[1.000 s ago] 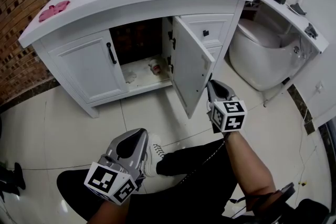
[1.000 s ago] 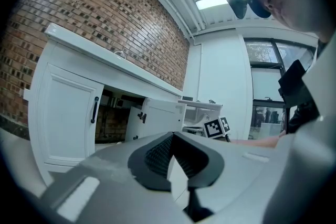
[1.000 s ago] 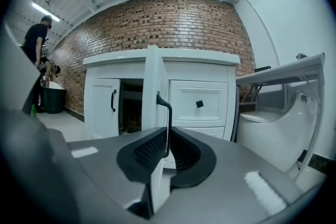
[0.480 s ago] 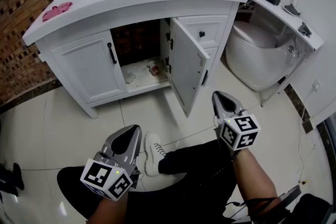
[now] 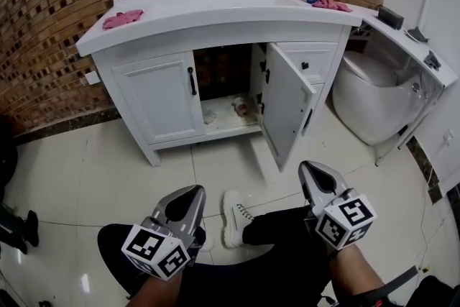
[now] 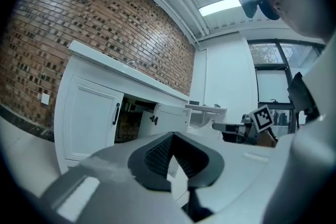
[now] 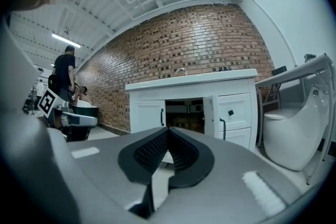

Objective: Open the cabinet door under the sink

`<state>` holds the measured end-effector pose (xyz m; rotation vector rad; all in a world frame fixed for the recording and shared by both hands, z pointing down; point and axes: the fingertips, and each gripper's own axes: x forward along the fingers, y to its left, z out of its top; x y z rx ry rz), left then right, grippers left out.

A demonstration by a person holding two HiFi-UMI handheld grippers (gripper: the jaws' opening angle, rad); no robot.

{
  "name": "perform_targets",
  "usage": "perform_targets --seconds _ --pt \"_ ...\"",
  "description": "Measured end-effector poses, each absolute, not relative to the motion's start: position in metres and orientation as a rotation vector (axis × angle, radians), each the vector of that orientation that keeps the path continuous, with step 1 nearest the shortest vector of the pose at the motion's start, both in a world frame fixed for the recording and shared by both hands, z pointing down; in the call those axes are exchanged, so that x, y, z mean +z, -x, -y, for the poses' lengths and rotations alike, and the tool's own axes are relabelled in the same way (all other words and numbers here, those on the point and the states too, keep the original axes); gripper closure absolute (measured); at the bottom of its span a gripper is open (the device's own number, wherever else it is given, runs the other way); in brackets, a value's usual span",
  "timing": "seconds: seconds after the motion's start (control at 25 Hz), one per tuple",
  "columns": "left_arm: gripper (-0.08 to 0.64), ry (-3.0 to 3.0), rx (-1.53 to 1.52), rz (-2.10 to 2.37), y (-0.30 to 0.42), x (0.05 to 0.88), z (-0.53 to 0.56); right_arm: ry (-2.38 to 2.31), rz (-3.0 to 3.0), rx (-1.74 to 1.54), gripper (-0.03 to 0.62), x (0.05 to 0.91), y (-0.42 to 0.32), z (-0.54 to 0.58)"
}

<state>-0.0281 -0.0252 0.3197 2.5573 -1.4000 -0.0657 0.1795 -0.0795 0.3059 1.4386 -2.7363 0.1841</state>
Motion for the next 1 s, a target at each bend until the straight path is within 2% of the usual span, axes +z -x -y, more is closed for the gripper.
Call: perform_targets --seconds 0.44,1.0 --pt "0.554 -2.581 -0.046 1.492 0.056 0.315 -0.015 -1.137 2.756 0.151 0.584 0.317 -0.114 0.016" --pt "0.554 -2.580 -0.049 1.494 0.057 0.317 -0.032 -1.114 2.764 0.160 0.584 0.323 -0.111 0.007"
